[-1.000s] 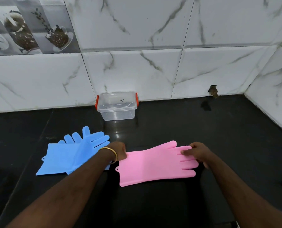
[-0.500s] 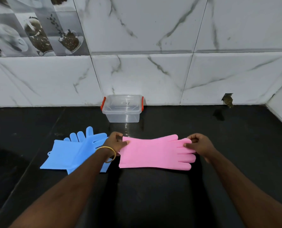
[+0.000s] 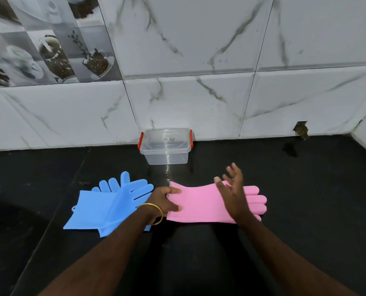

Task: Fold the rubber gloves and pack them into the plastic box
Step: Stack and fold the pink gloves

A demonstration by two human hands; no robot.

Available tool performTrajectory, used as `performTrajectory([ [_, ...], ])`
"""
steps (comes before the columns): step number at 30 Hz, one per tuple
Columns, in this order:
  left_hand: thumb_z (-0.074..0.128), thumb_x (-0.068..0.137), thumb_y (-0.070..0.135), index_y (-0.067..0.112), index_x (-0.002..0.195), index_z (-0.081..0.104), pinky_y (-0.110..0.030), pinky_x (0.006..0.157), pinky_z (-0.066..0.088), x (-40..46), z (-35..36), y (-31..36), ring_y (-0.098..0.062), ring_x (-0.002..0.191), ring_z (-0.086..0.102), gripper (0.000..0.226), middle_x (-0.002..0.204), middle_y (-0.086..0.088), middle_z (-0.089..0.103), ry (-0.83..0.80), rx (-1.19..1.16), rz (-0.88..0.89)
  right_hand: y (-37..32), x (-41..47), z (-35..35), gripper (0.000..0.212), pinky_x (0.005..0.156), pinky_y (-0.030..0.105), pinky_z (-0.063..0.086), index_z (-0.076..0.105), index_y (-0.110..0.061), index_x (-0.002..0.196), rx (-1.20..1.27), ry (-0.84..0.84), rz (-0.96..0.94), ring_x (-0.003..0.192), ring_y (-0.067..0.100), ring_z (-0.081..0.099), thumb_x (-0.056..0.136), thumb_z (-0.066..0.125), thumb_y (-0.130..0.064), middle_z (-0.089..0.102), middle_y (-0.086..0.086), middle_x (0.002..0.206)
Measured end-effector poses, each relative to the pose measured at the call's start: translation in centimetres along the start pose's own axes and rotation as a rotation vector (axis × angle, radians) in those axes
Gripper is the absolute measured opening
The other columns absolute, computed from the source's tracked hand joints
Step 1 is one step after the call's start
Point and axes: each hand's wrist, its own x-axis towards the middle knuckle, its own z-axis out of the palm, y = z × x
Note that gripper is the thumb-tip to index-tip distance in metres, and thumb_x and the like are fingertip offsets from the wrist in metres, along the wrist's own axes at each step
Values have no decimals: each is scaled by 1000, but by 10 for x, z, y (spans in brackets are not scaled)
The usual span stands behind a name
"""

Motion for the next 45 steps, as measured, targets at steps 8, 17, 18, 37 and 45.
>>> performTrajectory([
  [8, 86, 67, 17, 28, 136, 46, -35, 105, 46, -8, -1, -12, -17, 123, 46, 81, 139, 2, 44, 24, 217, 184, 8, 0, 89, 64, 112, 28, 29, 18, -23, 154, 195, -39, 174, 147, 17, 26, 100, 53, -25, 22, 2, 162],
  [17, 76, 73, 13, 24, 138, 47, -5, 95, 30, -16, 16, 15, -10, 125, 44, 72, 137, 7, 46, 55, 290, 434, 32, 2, 95, 53, 104, 17, 33, 31, -23, 149, 125, 7, 123, 140, 9, 35, 100, 51, -29, 37, -9, 150],
  [18, 74, 73, 9, 21, 135, 50, 2, 88, 31, -18, 21, 23, -9, 121, 47, 67, 130, 7, 48, 54, 279, 478, 29, 4, 92, 50, 103, 17, 36, 34, -24, 147, 186, 14, 158, 137, 10, 40, 101, 51, -31, 41, -9, 147],
  [37, 70, 73, 20, 11, 129, 43, -36, 84, 51, 9, 166, 83, -29, 107, 55, 63, 129, -10, 42, -134, 667, 381, 9, 16, -73, 19, 81, 31, 59, 65, -20, 112, -54, -20, 163, 97, 13, 68, 94, 63, -16, 69, 0, 107],
  [45, 72, 72, -2, 25, 147, 14, -25, 66, 54, 16, 135, 64, -18, 86, 65, 99, 128, 0, 47, -280, -9, 172, 23, 16, -59, 18, 80, 19, 49, 68, -23, 101, -513, -145, -89, 87, 1, 61, 89, 61, -13, 64, -15, 94],
])
